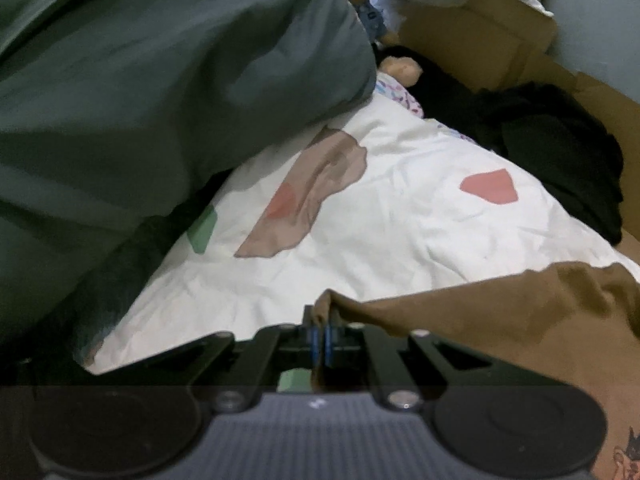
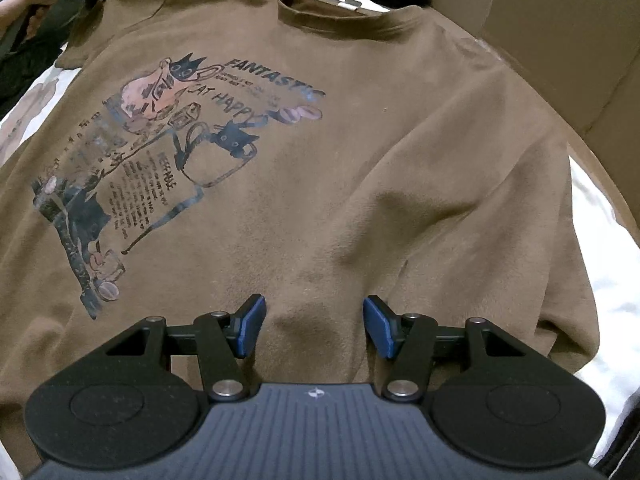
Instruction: Fold clothes
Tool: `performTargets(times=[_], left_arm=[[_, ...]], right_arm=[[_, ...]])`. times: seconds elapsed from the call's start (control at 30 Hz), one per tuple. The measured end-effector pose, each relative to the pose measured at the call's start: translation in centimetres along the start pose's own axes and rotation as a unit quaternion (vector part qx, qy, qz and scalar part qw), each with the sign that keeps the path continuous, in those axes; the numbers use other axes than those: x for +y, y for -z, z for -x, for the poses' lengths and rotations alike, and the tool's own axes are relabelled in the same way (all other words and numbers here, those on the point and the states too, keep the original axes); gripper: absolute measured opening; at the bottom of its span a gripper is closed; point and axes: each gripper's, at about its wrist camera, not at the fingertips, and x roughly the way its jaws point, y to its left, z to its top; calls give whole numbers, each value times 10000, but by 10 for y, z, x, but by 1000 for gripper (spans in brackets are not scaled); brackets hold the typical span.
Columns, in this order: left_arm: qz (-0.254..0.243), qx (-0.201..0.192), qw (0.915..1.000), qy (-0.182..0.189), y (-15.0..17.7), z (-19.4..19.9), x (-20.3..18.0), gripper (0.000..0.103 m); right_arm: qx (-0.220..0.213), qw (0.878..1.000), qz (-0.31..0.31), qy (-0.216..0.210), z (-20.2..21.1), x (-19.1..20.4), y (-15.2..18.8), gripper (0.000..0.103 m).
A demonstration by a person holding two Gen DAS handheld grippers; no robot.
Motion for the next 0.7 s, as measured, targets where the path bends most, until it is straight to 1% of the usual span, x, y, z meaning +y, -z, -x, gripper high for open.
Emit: performTargets(times=[0.07, 0.13, 0.17, 0.2, 0.23, 0.27, 0.3, 0.33, 0.37, 0.4, 0.5, 0.53, 0.6, 0.63, 0.7], left_arm=[[-45, -94, 9999, -56, -10, 1, 1, 4], [-90, -98, 9999, -81, -20, -1, 0, 5], [-130, -35, 9998, -113, -24, -4, -1, 8], [-167, 42, 9997, -179, -25, -7, -3, 17], [-196, 112, 9994, -257, -25, -9, -6, 20], [-225, 182, 9990, -335, -25, -12, -8, 32], [-240, 183, 9990, -345, -22, -12, -9, 46], [-248, 144, 9991, -315, -18, -10, -10, 54], [-256, 105, 9992, -286, -14, -8, -11, 67], [-279, 107, 9992, -278, -9, -6, -11, 71], [-352, 191, 9988, -295, 6, -4, -13, 71], [-302, 199, 9989, -298, 11, -1, -12, 71], [-142, 192, 9993, -292, 21, 5, -12, 71], [5, 160, 9996, -234, 27, 10, -11, 71], [294, 95, 9995, -96, 38, 19, -11, 74]], right_arm=[[-3, 10000, 1, -3, 1, 0, 0, 60], [-4, 10000, -8, -18, 1, -1, 1, 61], [-5, 10000, -15, -25, 1, -2, 1, 61], [-6, 10000, -34, -34, 1, -3, 2, 61], [-8, 10000, -47, -40, 1, -4, 3, 61], [-10, 10000, -61, -47, 1, -5, 3, 61], [-16, 10000, -68, -49, 1, -6, 3, 61], [-23, 10000, -75, -51, 2, -6, 4, 61], [-30, 10000, -78, -49, 2, -6, 4, 61], [-54, 9999, -81, -47, 4, -6, 4, 61], [-185, 9997, -138, -43, 15, -9, 7, 61], [-228, 9996, -165, -41, 18, -10, 8, 61], [-298, 9992, -260, -62, 24, -14, 11, 61], [-349, 9987, -343, -103, 28, -17, 12, 61], [-473, 9974, -512, -199, 36, -24, 14, 61]])
